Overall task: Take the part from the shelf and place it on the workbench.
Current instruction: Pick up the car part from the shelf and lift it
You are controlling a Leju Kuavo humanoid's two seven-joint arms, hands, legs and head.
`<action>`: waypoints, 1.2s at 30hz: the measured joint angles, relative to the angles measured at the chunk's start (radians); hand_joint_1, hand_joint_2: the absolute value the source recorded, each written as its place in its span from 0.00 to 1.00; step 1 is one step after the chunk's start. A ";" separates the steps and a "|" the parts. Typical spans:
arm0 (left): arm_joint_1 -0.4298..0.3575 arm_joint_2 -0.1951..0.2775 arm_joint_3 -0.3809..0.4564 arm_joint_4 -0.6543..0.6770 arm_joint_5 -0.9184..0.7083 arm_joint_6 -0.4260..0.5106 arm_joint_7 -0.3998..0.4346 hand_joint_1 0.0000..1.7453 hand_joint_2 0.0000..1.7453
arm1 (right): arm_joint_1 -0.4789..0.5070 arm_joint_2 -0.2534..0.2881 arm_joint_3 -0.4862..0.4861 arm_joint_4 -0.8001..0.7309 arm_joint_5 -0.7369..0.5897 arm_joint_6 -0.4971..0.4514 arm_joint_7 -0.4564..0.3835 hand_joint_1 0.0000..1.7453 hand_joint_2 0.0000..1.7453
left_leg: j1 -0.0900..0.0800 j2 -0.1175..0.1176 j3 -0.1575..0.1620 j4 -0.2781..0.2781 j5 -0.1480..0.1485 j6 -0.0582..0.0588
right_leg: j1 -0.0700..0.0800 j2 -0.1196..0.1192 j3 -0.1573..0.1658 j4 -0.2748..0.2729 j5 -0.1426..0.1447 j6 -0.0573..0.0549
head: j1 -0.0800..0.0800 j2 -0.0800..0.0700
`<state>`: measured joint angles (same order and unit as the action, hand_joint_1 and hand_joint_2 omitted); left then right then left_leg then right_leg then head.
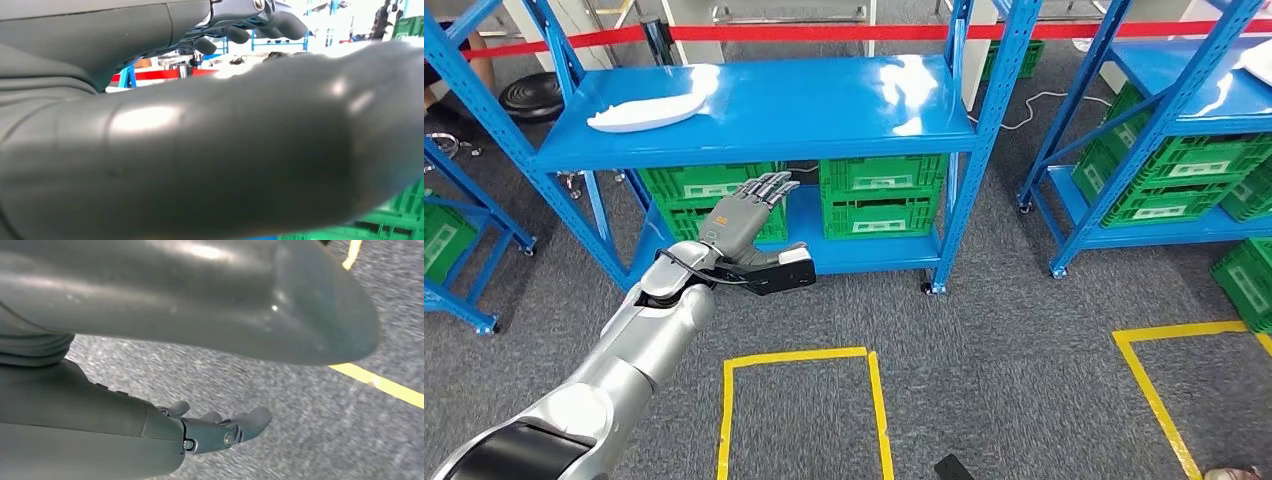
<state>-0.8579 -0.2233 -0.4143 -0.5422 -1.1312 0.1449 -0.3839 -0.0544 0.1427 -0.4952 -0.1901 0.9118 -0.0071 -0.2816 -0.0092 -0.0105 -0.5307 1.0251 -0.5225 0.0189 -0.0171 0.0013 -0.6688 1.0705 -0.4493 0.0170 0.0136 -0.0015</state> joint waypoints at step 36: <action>0.000 0.001 0.020 0.011 -0.001 0.003 -0.007 0.00 0.00 | -0.005 -0.004 -0.083 0.000 -0.043 -0.057 0.038 0.00 0.00 | -0.008 0.000 -0.046 0.031 0.004 -0.019 | 0.008 0.003 0.056 -0.043 -0.008 -0.035 | -0.013 0.000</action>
<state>-0.8575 -0.2226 -0.3943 -0.5308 -1.1318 0.1476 -0.3905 -0.0590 0.1389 -0.5779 -0.1900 0.8688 -0.0643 -0.2433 -0.0172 -0.0104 -0.5763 1.0564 -0.5185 0.0001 -0.0088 0.0039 -0.6132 1.0277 -0.4572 -0.0177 0.0004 -0.0015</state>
